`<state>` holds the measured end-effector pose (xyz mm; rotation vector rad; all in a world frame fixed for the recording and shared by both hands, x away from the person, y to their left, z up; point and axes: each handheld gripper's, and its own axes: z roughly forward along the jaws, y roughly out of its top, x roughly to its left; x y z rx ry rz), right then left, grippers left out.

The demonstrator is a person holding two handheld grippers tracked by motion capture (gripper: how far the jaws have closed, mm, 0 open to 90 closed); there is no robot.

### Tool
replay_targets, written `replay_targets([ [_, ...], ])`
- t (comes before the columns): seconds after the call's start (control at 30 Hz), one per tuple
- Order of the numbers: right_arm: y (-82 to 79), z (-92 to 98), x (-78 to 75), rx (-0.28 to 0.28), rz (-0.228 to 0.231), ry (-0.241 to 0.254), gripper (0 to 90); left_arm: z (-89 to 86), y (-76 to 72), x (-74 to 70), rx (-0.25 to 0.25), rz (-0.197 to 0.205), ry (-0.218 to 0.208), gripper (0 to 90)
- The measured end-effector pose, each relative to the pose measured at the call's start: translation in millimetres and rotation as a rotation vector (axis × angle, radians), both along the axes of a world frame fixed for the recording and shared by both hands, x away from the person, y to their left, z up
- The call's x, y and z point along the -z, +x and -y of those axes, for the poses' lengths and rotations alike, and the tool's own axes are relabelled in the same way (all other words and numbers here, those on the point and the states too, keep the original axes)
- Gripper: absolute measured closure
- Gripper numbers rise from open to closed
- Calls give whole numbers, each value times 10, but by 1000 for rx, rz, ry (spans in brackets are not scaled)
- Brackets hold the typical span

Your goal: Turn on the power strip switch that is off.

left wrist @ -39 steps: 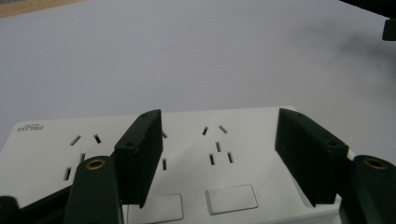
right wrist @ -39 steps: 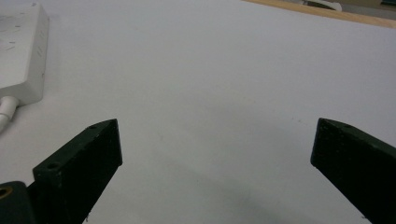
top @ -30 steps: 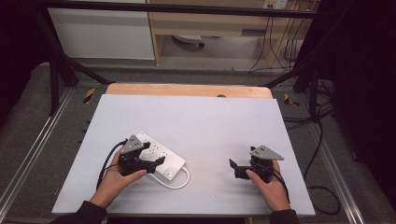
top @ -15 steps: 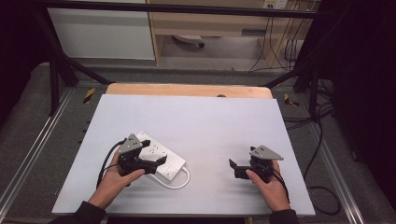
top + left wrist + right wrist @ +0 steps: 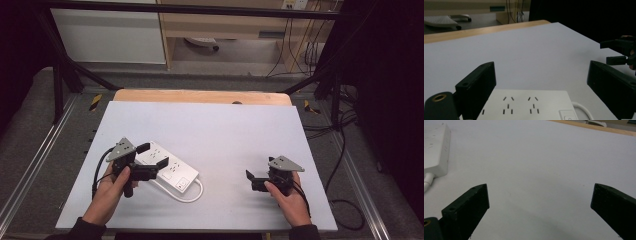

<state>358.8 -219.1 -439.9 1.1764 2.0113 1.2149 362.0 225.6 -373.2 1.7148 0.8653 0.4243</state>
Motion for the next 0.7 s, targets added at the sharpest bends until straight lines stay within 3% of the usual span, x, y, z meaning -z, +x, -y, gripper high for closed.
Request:
replay_targets([
  [0.23, -3, 0, -3, -1, 2, 0, 22, -147, -41, -82, -34, 6, -22, 85],
  [0.7, -3, 10, -5, 2, 4, 0, 22, -549, -123, -92, -107, 28, 7, 54],
])
